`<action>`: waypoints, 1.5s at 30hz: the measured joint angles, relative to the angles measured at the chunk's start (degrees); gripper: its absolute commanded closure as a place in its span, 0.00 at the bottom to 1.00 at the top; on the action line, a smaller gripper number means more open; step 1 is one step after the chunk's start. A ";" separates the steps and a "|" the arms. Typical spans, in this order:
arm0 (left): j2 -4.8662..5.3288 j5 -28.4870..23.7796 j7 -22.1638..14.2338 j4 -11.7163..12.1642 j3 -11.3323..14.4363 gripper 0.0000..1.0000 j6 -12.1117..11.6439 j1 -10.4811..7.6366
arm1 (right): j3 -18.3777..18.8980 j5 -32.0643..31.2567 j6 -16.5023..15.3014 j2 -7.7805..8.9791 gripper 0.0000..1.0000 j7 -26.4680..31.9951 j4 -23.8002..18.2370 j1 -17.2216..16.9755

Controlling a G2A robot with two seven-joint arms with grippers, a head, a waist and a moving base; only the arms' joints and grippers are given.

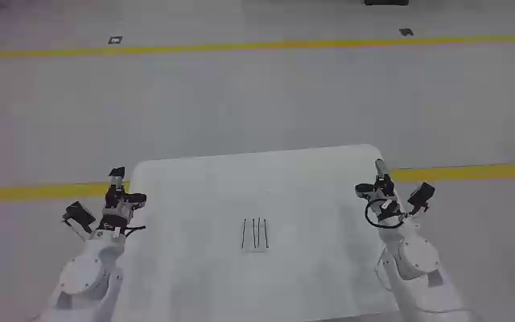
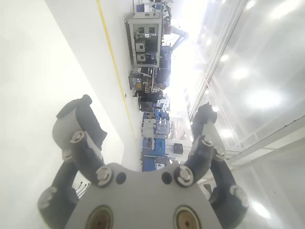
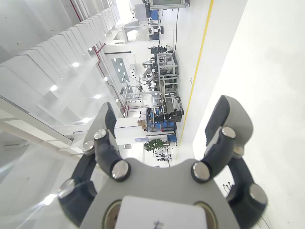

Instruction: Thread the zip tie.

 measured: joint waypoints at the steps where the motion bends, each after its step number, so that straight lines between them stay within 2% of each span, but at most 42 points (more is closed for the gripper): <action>1: 0.00 0.00 0.00 0.00 0.00 0.00 0.00 0.00 | 0.00 0.00 0.00 0.00 0.00 0.00 0.00 0.00; 3: 0.00 0.13 -0.16 -0.15 0.16 0.00 -0.02 -0.11 | 0.00 0.00 0.00 0.00 0.00 0.00 0.00 0.00; 5: 0.01 0.57 -2.75 -0.80 1.37 0.00 0.24 -0.92 | 0.00 0.00 0.00 0.00 0.00 0.00 0.00 0.00; 9: 0.28 2.72 -11.45 -2.00 4.12 0.00 2.86 -1.93 | 0.00 0.00 0.00 0.00 0.00 0.00 0.00 0.00; 11: 0.59 6.09 -16.08 -2.70 5.32 0.00 5.27 -1.92 | 0.00 0.00 0.00 0.00 0.00 0.00 0.00 0.00; 12: 0.67 7.69 -17.48 -2.83 5.51 0.00 5.69 -1.92 | 0.00 0.00 0.00 0.00 0.00 0.00 0.00 0.00; 20: 0.68 6.94 -16.95 -2.83 5.49 0.00 5.66 -1.93 | 0.00 0.00 0.00 0.00 0.00 0.00 0.00 0.00; 23: 0.94 10.41 -19.48 -4.63 7.04 0.00 4.59 -2.36 | 0.00 0.00 0.00 0.00 0.00 0.00 0.00 0.00; 25: 1.19 15.23 -22.14 -5.90 8.57 0.00 6.22 -2.75 | 0.00 0.00 0.00 0.00 0.00 0.00 0.00 0.00; 28: 1.55 23.09 -26.31 -8.41 11.85 0.00 11.59 -4.05 | 0.00 0.00 0.00 0.00 0.00 0.00 0.00 0.00; 31: 1.73 29.19 -28.50 -10.58 15.25 0.00 16.13 -5.21 | 0.00 0.00 0.00 0.00 0.00 0.00 0.00 0.00; 34: 1.83 34.48 -28.72 -11.34 16.40 0.00 16.56 -5.59 | 0.00 0.00 0.00 0.00 0.00 0.00 0.00 0.00; 38: 1.83 32.38 -28.67 -11.27 16.29 0.00 16.45 -5.55 | 0.00 0.00 0.00 0.00 0.00 0.00 0.00 0.00; 45: 1.78 32.40 -28.89 -11.47 16.53 0.00 16.45 -5.77 | 0.00 0.00 0.00 0.00 0.00 0.00 0.00 0.00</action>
